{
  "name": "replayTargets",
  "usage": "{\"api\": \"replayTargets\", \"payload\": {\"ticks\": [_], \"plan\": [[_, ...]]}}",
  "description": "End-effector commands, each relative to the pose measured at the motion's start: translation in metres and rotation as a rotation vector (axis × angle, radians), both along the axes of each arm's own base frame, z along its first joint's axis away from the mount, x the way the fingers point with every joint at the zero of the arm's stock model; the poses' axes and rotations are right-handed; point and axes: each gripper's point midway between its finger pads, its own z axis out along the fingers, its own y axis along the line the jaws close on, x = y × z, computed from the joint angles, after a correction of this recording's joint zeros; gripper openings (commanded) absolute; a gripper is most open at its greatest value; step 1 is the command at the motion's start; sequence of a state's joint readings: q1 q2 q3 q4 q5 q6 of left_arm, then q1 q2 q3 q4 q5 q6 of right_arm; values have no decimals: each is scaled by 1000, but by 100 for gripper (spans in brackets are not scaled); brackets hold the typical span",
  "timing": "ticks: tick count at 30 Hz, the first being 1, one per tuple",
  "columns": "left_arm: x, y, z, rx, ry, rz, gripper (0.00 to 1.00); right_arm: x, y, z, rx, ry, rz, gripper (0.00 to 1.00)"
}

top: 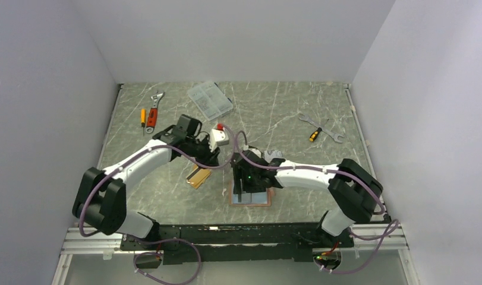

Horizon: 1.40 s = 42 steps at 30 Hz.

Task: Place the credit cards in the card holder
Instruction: Insert the credit card into the card holder.

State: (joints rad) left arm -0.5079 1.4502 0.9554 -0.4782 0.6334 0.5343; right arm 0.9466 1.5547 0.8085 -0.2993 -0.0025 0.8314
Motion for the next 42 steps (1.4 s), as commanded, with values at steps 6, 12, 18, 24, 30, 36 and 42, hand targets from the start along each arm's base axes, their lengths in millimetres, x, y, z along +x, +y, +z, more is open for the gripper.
{"api": "replayTargets", "payload": {"ticks": [6,12,18,24,30,36,42], "plan": [[11,37,59,-198,64,87,33,-19,-30,-38,-409,8,18,70],[20,67,63,-257,159,179,33,-22,-25,-42,-476,-7,49,70],[23,94,60,-288,236,259,33,-21,-32,-41,-499,-19,22,68],[12,104,53,-232,197,267,33,-15,-33,-31,-499,-61,6,46],[10,109,56,-201,175,302,37,-12,-28,-22,-489,-76,13,67],[8,120,70,-131,127,347,72,3,-17,14,-444,-149,19,82],[11,143,108,-18,-52,403,99,21,-8,75,-297,-231,-4,100]]}}
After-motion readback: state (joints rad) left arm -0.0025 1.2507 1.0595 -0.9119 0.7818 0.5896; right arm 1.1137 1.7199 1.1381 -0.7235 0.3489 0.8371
